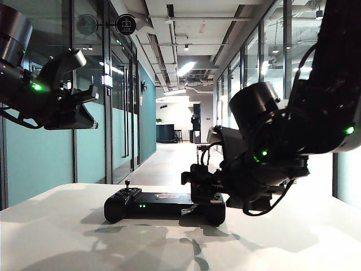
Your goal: Push the left joystick on the remote control sitting on the white table backward to make the robot dog back up in a straight line until it returns close to you.
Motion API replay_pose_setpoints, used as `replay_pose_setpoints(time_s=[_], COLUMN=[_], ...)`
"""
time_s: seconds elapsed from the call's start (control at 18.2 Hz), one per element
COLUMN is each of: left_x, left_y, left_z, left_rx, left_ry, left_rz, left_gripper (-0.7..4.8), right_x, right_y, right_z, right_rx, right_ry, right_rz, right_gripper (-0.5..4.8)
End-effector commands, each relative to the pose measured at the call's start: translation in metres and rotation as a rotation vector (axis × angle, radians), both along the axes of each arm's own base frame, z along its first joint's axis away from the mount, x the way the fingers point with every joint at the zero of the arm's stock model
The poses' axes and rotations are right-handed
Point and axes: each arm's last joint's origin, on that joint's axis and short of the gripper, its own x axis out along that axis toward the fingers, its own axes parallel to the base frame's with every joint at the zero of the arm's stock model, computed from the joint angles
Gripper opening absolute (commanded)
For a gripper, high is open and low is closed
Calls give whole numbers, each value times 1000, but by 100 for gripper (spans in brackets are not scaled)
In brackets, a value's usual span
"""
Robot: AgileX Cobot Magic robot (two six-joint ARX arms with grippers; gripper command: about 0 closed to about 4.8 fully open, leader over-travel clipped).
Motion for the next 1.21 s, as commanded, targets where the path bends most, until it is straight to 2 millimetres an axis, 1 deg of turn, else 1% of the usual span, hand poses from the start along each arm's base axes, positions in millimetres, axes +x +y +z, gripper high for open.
replay_pose_setpoints(time_s=[0.05, 0.33, 0.66, 0.82, 0.93, 1.04, 1.21], left_x=[1, 1, 1, 1, 1, 1, 1], left_y=[0, 0, 0, 0, 0, 0, 0], left_z=[3, 3, 3, 3, 3, 3, 3], left_rx=[-4, -4, -4, -4, -4, -4, -4], left_ry=[-15, -15, -16, -15, -15, -15, -15], left_rz=[-5, -5, -5, -5, -5, -5, -5], left_gripper=[-6, -6, -6, -6, -6, -6, -5], right_x=[8, 14, 23, 27, 27, 27, 27], right_y=[0, -7, -2, 1, 1, 1, 1], right_z=[1, -3, -4, -11, -12, -12, -12], right_rx=[17, 21, 36, 35, 33, 32, 29], right_ry=[-4, 8, 1, 15, 15, 15, 14], right_rz=[-19, -27, 3, 13, 12, 12, 13], right_gripper=[345, 345, 345, 345, 344, 310, 304])
